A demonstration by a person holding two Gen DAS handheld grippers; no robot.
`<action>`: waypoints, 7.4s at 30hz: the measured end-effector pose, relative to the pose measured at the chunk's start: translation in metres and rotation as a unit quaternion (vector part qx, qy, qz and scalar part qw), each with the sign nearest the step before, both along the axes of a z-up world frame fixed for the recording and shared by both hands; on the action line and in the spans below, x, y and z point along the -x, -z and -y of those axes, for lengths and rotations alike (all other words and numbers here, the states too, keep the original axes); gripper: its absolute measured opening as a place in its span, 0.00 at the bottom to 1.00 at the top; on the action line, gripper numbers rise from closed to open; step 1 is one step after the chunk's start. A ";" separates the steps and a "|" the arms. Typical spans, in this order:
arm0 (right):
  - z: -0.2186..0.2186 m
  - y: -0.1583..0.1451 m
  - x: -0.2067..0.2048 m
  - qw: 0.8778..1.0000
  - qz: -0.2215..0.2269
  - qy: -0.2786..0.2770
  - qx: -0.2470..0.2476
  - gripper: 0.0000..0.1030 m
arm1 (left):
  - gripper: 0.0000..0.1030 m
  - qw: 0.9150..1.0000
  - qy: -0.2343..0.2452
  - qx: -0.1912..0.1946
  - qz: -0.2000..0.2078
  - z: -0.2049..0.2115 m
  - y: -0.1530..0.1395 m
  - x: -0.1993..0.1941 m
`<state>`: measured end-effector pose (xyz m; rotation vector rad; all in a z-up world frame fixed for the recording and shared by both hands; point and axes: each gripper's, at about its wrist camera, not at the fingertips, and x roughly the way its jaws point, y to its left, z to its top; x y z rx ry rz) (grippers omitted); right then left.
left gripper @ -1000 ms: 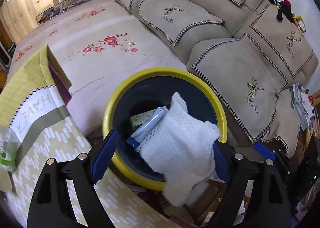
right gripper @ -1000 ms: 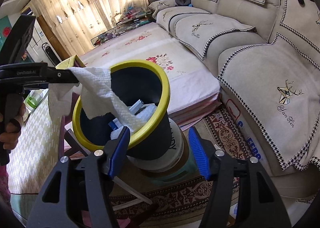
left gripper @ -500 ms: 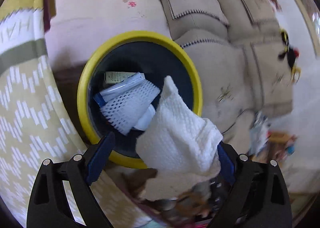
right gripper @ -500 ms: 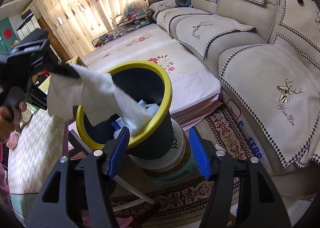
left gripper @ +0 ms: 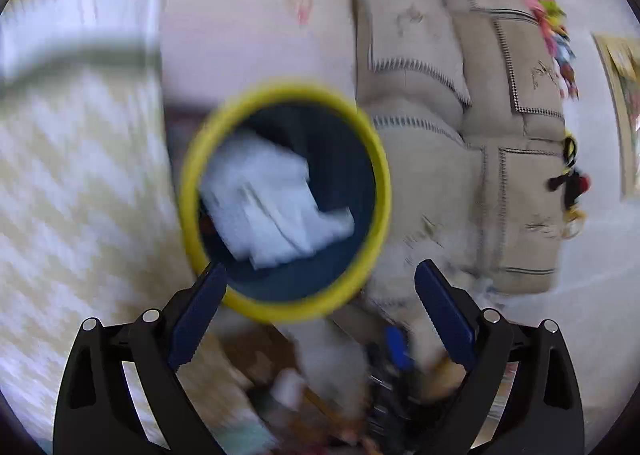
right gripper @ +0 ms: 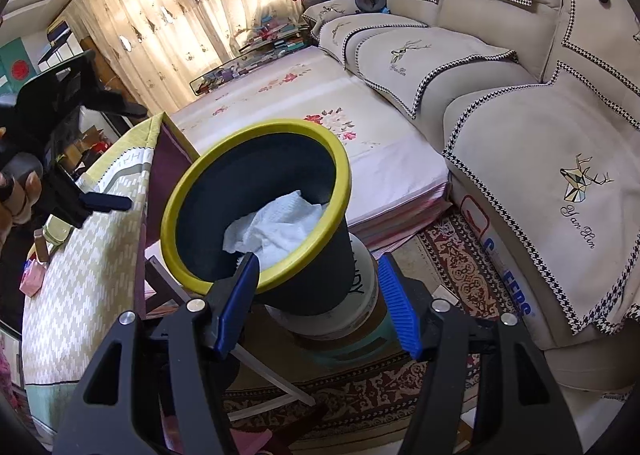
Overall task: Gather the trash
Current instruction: 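Move both grippers back over the table toward the remaining items, then grasp the green-capped jar with the right gripper and drop it into the bin, then move the left gripper to the brown square lid and grasp it, then carry the brown lid over the yellow bin and open the left gripper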
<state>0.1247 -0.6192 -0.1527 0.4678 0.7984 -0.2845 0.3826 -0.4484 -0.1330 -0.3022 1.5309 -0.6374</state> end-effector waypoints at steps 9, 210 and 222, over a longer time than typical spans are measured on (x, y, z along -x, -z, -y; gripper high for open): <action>-0.036 -0.018 -0.019 0.998 0.017 -0.052 0.016 0.58 | 0.91 0.977 -0.012 -0.028 0.211 -0.071 -0.057 0.055; -0.022 -0.031 0.002 0.992 -0.020 -0.001 0.127 0.72 | 0.63 0.871 0.310 -0.038 0.380 0.038 -0.005 0.062; -0.016 -0.018 0.004 0.993 -0.029 -0.003 0.110 0.72 | 0.84 0.900 0.253 -0.037 0.354 0.054 0.011 0.034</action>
